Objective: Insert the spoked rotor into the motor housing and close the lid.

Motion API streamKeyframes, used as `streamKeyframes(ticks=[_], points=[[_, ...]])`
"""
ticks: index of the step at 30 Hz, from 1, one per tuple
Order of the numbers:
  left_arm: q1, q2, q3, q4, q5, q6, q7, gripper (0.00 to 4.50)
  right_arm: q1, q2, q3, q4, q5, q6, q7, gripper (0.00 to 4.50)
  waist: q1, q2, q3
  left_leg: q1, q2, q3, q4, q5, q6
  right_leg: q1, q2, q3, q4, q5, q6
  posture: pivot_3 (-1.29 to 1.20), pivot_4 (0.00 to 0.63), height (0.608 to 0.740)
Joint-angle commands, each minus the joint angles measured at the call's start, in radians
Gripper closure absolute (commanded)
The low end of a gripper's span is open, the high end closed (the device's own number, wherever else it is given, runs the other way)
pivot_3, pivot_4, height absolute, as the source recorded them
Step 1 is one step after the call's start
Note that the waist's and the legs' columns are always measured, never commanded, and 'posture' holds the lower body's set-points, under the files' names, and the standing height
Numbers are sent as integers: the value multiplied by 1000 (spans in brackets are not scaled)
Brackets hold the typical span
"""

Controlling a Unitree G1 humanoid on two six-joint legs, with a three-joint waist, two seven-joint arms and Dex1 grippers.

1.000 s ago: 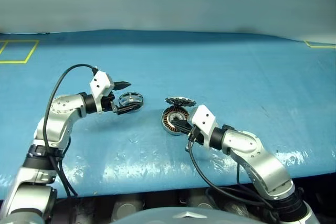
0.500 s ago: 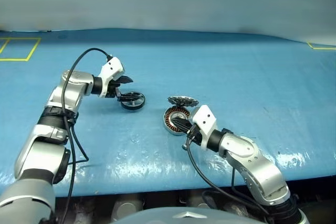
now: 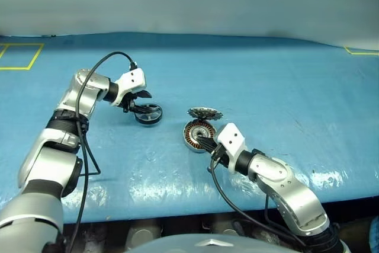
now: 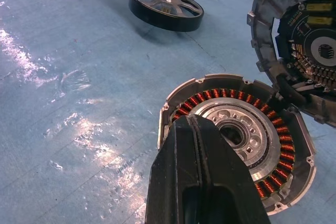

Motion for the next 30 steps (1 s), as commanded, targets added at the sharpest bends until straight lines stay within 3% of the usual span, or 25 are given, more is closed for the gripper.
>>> streamKeyframes(ticks=[1, 13, 23, 30], points=[[-67, 2, -8, 53, 32, -89, -49, 1540, 6, 4, -6, -12, -2, -11, -6, 4500, 1, 0, 0, 0, 0, 0, 0, 0, 0, 0, 0, 0, 0, 0, 0, 0, 150, 740], [-93, -32, -41, 115, 115, -210, -78, 1540, 31, 13, -10, -20, -14, -4, -30, 4500, -1, 0, 0, -1, 0, 0, 5, -1, 3, 1, 0, 0, 1, 1, 2, 0, 150, 740], [-121, 10, 24, 38, 69, -106, -136, 1540, 31, 13, 15, -3, -32, -9, -38, 4500, -2, 0, 0, -1, 0, 0, 6, -2, 3, 1, 0, 1, 2, 1, 2, 0, 150, 740], [-52, 34, 35, -125, 17, 32, -202, 1540, 24, 9, 21, 17, -40, -13, -34, 4500, -2, 0, 0, -2, 0, 0, 8, -2, 3, 1, -1, 1, 3, 2, 3, 0, 150, 740]])
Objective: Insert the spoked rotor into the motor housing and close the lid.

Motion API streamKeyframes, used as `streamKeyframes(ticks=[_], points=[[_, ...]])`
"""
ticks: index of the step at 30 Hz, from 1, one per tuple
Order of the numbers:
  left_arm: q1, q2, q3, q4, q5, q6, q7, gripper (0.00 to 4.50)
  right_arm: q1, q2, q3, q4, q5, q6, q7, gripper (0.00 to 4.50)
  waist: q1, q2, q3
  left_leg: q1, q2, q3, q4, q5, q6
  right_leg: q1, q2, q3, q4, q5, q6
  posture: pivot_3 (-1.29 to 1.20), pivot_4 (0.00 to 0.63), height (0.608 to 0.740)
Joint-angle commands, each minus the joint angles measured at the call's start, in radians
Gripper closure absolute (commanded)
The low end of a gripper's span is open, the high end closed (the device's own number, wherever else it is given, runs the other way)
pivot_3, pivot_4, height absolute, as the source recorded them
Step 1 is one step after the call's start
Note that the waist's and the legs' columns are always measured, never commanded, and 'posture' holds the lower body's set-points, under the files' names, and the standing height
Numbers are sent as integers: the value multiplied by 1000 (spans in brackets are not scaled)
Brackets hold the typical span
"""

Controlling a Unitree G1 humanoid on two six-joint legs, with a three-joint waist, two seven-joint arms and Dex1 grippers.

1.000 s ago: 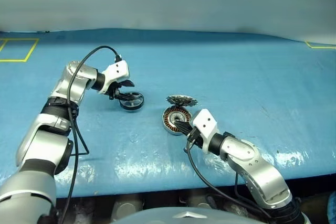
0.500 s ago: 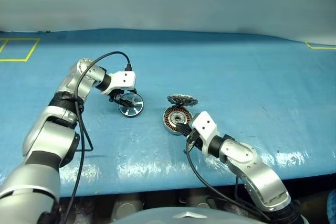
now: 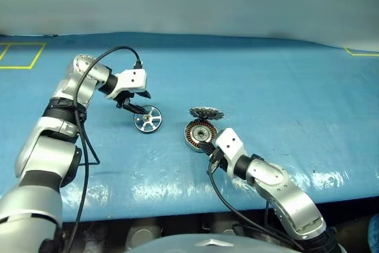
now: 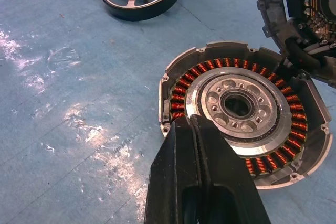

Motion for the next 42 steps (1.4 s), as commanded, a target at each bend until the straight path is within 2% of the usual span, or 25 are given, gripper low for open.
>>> streamKeyframes(ticks=[1, 6, 16, 23, 28, 42], points=[[39, 21, 16, -121, -27, 93, -35, 1540, -9, 0, 4, -11, -6, -12, 7, 4500, -1, 0, 0, 0, 0, 0, 0, 0, 0, 0, 0, 0, 0, 0, 0, 0, 150, 740], [94, 25, -21, -192, 15, 216, -14, 1540, -9, 11, 12, 3, -13, -18, 4, 4500, -1, 0, 0, 0, 0, 0, 1, 0, 0, 0, 0, 0, 2, 0, 0, 0, 150, 740], [121, -2, -56, -175, 70, 176, 65, 1540, -7, 9, 6, 10, -24, -20, 1, 4500, 1, 0, 0, 2, 0, 0, 4, 0, 0, 1, 0, 1, 5, 0, 0, 0, 150, 740], [128, -30, -40, -164, 32, 207, 63, 1540, 6, 10, 29, 20, -46, -25, 0, 4500, 1, 0, 0, 2, 0, 0, 5, 0, 0, 1, 0, 1, 6, 0, 0, 0, 150, 740], [119, -7, -24, -168, -1, 242, 20, 1540, 12, 10, 39, 21, -54, -31, 2, 4500, -1, 0, 0, 3, 0, 0, 5, 0, 0, 0, 0, 2, 8, -1, -1, 0, 150, 740], [112, 5, -39, -128, 62, 216, 129, 1540, 9, 8, 67, 59, -94, -53, 9, 4500, 0, -1, -1, 5, 0, 0, 6, 1, -2, 0, 0, 2, 14, -3, 0, 0, 150, 740]])
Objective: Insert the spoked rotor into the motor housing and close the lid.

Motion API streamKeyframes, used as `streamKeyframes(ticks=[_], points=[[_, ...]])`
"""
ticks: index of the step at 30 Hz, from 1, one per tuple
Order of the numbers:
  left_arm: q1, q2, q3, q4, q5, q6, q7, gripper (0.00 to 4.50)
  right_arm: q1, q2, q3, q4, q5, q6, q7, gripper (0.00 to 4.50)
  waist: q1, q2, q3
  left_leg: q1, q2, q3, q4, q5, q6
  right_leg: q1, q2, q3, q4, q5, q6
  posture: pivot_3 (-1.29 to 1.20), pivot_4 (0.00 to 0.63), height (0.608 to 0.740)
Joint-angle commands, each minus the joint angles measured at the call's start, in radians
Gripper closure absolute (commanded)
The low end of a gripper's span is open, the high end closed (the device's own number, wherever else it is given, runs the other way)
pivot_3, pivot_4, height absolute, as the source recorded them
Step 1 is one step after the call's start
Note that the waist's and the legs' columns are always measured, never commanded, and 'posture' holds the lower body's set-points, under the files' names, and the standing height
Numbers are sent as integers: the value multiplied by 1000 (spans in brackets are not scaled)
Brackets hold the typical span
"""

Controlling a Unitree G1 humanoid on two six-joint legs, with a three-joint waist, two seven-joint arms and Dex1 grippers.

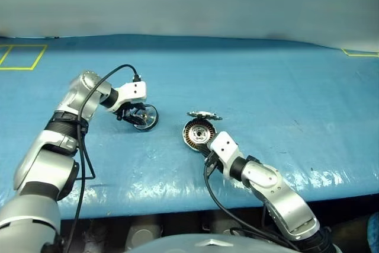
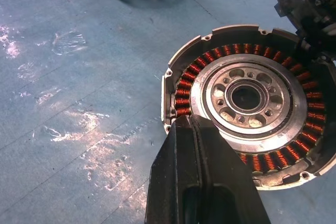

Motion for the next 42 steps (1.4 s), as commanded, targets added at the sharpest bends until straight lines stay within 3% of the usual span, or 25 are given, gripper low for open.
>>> streamKeyframes(ticks=[1, 16, 23, 29, 37, 42], points=[[-4, -7, 11, -15, 2, 4, 23, 1540, 7, -6, 16, 14, -16, -2, 6, 4500, 0, 0, 0, 0, 0, 0, 0, 0, 0, 0, 0, 0, 0, 0, 0, 0, 150, 740], [41, 1, -41, -17, 63, -76, 32, 1540, 5, 11, 19, 17, -25, 6, 10, 4500, -1, -1, -1, 1, 0, 0, 0, 0, 0, 0, 0, 0, 1, 0, -1, 0, 150, 740], [47, -19, -29, 29, 84, -90, 110, 1540, 12, 8, 23, 17, -28, 7, 12, 4500, 0, 0, -2, 2, 0, 0, 0, 0, 0, 1, 0, 0, 1, -2, -4, 0, 150, 740], [67, -25, -14, 38, 59, -114, 98, 2717, 5, 3, 30, 18, -40, 9, 13, 4500, 1, 1, -5, 3, 0, 0, 0, 1, 0, 2, -1, 0, 2, -4, -3, 0, 150, 740], [114, -11, -20, -4, 51, -129, 44, 2717, 0, 9, 31, 21, -38, 11, 19, 4500, -1, 3, -13, 3, 0, 0, 0, 0, 0, 2, -1, 1, 1, -4, -3, 0, 150, 740], [151, -11, 46, -51, -15, -144, 42, 2717, 6, 24, 6, 6, -7, 8, 23, 4500, 0, 3, -14, 3, 1, 0, 0, 0, 0, 2, -1, 1, 2, -4, -4, 0, 150, 740]])
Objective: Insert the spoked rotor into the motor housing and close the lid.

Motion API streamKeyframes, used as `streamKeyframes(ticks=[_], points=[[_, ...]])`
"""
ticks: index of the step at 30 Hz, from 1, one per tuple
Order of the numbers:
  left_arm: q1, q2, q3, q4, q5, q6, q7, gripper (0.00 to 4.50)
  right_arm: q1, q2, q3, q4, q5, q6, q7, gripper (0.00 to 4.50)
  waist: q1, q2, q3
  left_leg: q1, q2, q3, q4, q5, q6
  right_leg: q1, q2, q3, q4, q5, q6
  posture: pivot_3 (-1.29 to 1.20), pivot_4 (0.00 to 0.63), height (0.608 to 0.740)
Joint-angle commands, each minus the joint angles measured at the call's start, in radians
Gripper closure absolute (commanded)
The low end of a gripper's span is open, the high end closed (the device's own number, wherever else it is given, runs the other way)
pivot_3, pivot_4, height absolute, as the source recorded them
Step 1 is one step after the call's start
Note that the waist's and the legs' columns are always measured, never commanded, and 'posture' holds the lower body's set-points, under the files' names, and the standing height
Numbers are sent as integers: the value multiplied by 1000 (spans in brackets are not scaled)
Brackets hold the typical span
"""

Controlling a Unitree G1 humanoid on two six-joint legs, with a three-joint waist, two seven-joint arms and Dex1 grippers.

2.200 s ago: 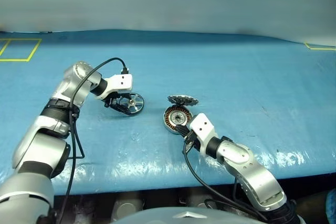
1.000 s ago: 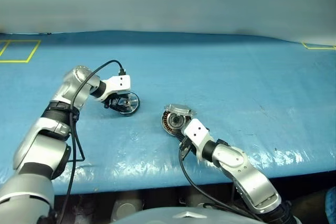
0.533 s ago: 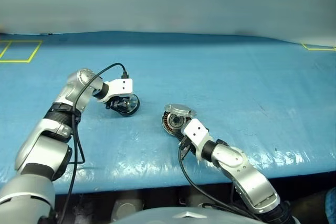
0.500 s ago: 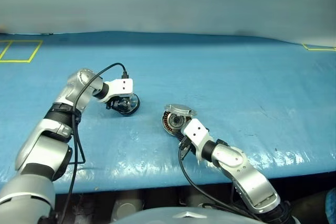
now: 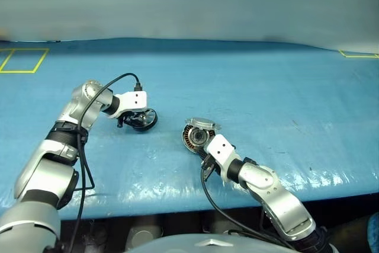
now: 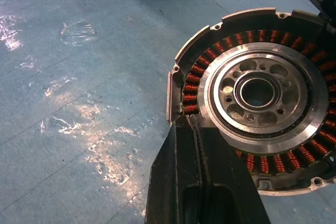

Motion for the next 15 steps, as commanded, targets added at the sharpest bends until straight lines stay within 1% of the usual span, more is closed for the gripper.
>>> streamKeyframes(ticks=[1, 3, 6, 8, 10, 13, 15], points=[[61, 1, 25, -50, -67, -11, -43, 2717, 14, 7, -28, -26, 30, -5, 9, 4500, 0, 0, 0, 0, 0, 0, 0, 0, 0, 0, 0, 0, 0, 0, 0, 0, 150, 740], [100, 5, 81, -141, -145, 15, -57, 2717, 37, 13, -74, -60, 75, -13, 15, 4500, 1, 0, 0, -1, 1, 0, 0, 0, 0, -1, -1, 0, 0, 0, 0, 0, 150, 740], [166, 9, 167, -318, -301, 128, -95, 2717, 77, 7, -135, -119, 131, -22, 31, 4500, 2, -1, 1, -3, 2, -1, 0, -1, 1, -2, -2, 0, -1, 3, -4, 0, 150, 740], [217, 27, 201, -426, -364, 185, -95, 2717, 112, -11, -177, -165, 162, -23, 46, 4500, 2, -2, 2, -4, 1, -1, 0, -1, 2, -2, -2, 0, -1, 3, -3, 0, 150, 740], [262, 41, 216, -505, -391, 215, -75, 2717, 141, -21, -216, -200, 185, -25, 49, 4500, 2, -2, 2, -4, 1, -1, 0, -1, 2, -2, -3, 0, -2, 3, -3, 0, 150, 740], [307, 36, 222, -577, -430, 256, -46, 2717, 164, -25, -255, -231, 218, -14, 45, 4500, 1, -1, 2, -2, 1, -1, 0, -1, 1, -1, -2, 0, -1, 0, 1, 0, 150, 740], [327, 25, 198, -608, -425, 259, -27, 2717, 172, -32, -274, -244, 228, -6, 38, 4500, 1, -1, 2, -2, 1, -1, 0, 0, 0, -1, -2, 0, -1, -1, 1, 0, 150, 740]])
